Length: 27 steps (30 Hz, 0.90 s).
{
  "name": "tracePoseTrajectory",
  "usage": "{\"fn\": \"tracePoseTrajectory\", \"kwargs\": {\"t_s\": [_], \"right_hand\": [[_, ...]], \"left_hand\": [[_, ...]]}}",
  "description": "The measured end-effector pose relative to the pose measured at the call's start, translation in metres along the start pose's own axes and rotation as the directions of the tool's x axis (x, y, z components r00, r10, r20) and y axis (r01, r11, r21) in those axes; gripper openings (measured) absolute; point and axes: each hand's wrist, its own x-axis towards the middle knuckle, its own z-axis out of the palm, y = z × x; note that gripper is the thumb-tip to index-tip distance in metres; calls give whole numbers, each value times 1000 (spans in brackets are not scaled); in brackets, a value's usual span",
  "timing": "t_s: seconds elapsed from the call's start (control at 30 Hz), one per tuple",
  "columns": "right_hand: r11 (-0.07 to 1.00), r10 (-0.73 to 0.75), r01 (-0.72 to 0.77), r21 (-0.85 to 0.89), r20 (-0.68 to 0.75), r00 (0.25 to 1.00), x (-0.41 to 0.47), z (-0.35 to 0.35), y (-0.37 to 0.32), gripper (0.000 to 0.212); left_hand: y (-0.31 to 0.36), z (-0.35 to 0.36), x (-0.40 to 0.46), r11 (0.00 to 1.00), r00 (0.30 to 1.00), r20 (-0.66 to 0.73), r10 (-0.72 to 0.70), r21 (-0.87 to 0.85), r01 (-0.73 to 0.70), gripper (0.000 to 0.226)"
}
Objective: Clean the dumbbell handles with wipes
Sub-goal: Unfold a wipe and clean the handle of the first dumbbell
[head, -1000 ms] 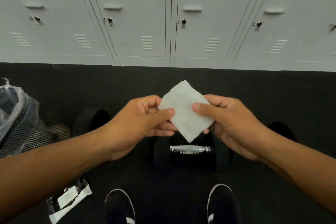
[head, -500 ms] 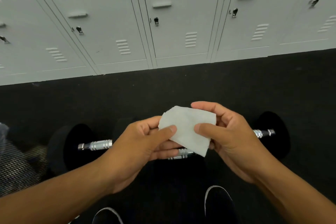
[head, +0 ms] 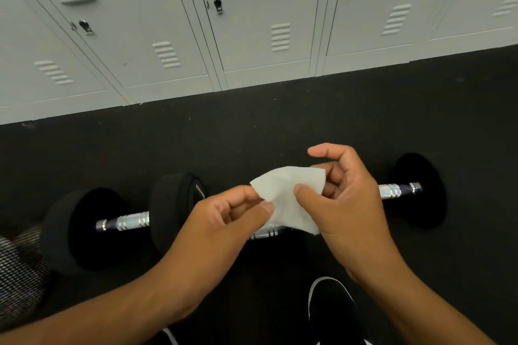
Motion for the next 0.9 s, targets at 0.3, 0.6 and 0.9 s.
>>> {"fn": "tracePoseTrajectory", "kwargs": {"t_s": [0.3, 0.6, 0.9], "right_hand": [[935, 106, -151, 320, 154, 982, 5, -2, 11, 51], [867, 233, -301, 396, 210, 949, -5, 5, 17, 26], [877, 231, -317, 361, 261, 937, 9, -5, 10, 26]], "left_hand": [[0, 4, 19, 915, 984, 27, -175, -365, 172, 32], [9, 6, 21, 861, 972, 98, -213, -451, 234, 34], [28, -18, 47, 947, 944, 182, -274, -121, 298, 29]]}}
